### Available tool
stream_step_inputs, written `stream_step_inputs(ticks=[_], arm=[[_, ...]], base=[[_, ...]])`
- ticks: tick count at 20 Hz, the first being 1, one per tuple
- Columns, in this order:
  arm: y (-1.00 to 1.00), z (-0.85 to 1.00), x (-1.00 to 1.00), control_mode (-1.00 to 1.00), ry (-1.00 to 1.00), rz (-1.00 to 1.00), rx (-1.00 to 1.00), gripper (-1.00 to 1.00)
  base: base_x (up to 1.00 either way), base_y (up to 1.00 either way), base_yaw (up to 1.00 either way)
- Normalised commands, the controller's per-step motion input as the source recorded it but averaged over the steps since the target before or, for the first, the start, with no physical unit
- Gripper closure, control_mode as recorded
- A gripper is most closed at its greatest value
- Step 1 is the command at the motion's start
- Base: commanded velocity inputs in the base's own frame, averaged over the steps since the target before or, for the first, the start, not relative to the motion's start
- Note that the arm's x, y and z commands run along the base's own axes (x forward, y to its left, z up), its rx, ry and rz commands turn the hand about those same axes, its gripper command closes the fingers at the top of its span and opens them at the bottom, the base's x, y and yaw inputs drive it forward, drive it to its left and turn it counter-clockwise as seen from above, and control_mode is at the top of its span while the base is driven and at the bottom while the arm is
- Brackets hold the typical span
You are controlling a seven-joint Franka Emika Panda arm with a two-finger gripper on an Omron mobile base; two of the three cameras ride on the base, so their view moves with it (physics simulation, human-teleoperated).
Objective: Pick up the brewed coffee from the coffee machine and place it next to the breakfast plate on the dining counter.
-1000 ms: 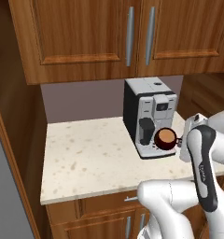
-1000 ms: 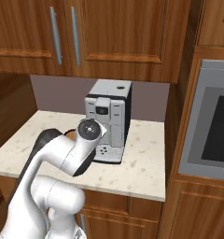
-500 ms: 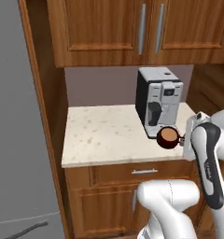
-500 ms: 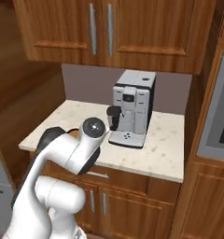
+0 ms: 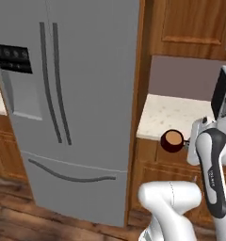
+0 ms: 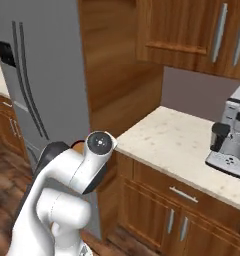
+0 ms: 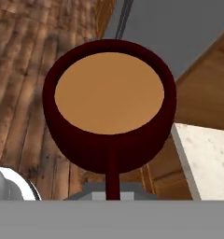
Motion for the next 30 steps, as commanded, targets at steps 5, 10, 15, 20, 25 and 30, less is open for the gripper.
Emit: stream_step_inputs(ticks=[5, 10, 15, 20, 25, 30], arm=[[0.0, 0.0, 0.0, 1.0, 0.0, 0.0, 0.0, 1.0], [0.0, 0.0, 0.0, 1.0, 0.0, 0.0, 0.0, 1.0], [0.0, 0.0, 0.0, 1.0, 0.0, 0.0, 0.0, 1.0], [0.0, 0.0, 0.0, 1.0, 0.0, 0.0, 0.0, 1.0], [0.0, 0.0, 0.0, 1.0, 0.0, 0.0, 0.0, 1.0], [0.0, 0.0, 0.0, 1.0, 0.0, 0.0, 0.0, 1.0]], base=[[0.0, 0.6, 0.73], [0.0, 0.54, 0.7], [0.01, 0.47, 0.72], [0.08, 0.45, 0.71], [0.2, 0.46, 0.67], [0.31, 0.42, 0.66]])
